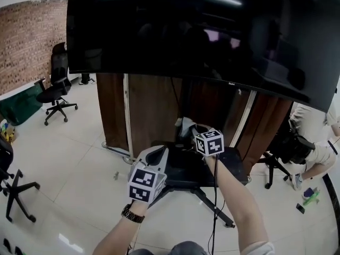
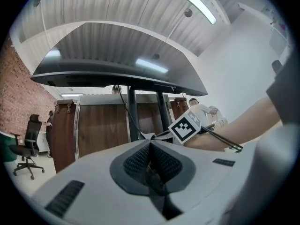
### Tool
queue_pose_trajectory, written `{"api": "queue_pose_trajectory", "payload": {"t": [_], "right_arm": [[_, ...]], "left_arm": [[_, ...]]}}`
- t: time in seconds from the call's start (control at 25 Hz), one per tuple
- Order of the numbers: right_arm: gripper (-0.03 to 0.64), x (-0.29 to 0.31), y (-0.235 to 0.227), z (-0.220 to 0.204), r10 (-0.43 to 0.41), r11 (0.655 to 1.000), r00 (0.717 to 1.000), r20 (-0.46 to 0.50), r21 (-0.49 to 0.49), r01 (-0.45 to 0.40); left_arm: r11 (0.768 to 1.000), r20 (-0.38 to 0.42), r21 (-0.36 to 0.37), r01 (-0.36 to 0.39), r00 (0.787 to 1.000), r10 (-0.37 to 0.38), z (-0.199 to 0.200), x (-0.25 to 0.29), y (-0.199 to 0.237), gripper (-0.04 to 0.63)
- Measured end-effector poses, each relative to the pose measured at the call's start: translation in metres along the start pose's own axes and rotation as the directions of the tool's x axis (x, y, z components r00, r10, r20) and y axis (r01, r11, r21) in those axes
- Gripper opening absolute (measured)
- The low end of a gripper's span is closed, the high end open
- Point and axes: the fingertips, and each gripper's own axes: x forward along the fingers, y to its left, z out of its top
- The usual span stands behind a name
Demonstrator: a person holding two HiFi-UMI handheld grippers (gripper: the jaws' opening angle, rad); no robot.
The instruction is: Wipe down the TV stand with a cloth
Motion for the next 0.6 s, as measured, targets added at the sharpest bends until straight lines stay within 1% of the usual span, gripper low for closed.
{"api": "queue_pose_trajectory", "payload": {"t": [0.08,0.12,0.16,0.2,0.28,0.36,0.4,0.44,0.48,0.52,0.6], "right_arm": [[0.008,-0.011,-0.017,0.003,-0.030,0.999,0.999,0.027,0.018,0.030],[0.008,-0.022,-0.030,0.012,-0.065,0.998,0.996,0.066,0.008,0.064],[0.008,-0.037,-0.048,0.027,-0.112,0.994,0.986,0.120,-0.005,0.114],[0.008,-0.054,-0.068,0.046,-0.168,0.985,0.969,0.179,-0.015,0.173],[0.008,-0.088,-0.111,0.083,-0.283,0.953,0.916,0.284,-0.024,0.301],[0.008,-0.116,-0.147,0.110,-0.368,0.917,0.861,0.349,-0.014,0.398],[0.008,-0.124,-0.162,0.116,-0.396,0.905,0.846,0.357,-0.003,0.425],[0.008,-0.128,-0.173,0.114,-0.413,0.899,0.844,0.343,0.008,0.437],[0.008,-0.127,-0.181,0.105,-0.421,0.899,0.853,0.309,0.015,0.439],[0.008,-0.124,-0.185,0.087,-0.423,0.901,0.868,0.261,0.017,0.434],[0.008,-0.120,-0.183,0.035,-0.416,0.908,0.896,0.153,0.009,0.420]], "left_arm": [[1.000,0.010,0.009,0.021,1.000,-0.021,0.004,0.006,-0.012,0.026],[1.000,0.013,0.011,0.026,1.000,-0.026,0.007,0.009,-0.019,0.027],[1.000,0.011,0.011,0.027,1.000,-0.027,0.009,0.011,-0.025,0.026],[1.000,0.008,0.010,0.028,1.000,-0.029,0.010,0.012,-0.030,0.026],[0.999,0.016,0.012,0.037,0.999,-0.037,0.015,0.016,-0.037,0.027],[0.999,0.029,0.014,0.047,0.998,-0.048,0.017,0.021,-0.041,0.026],[0.999,0.030,0.015,0.049,0.998,-0.050,0.015,0.023,-0.041,0.026],[0.999,0.028,0.014,0.049,0.998,-0.050,0.012,0.025,-0.041,0.026],[0.999,0.023,0.012,0.049,0.999,-0.049,0.008,0.026,-0.041,0.026],[0.999,0.016,0.006,0.049,0.999,-0.049,0.004,0.027,-0.041,0.026],[0.998,0.000,-0.009,0.055,0.998,-0.055,-0.004,0.026,-0.044,0.027]]}}
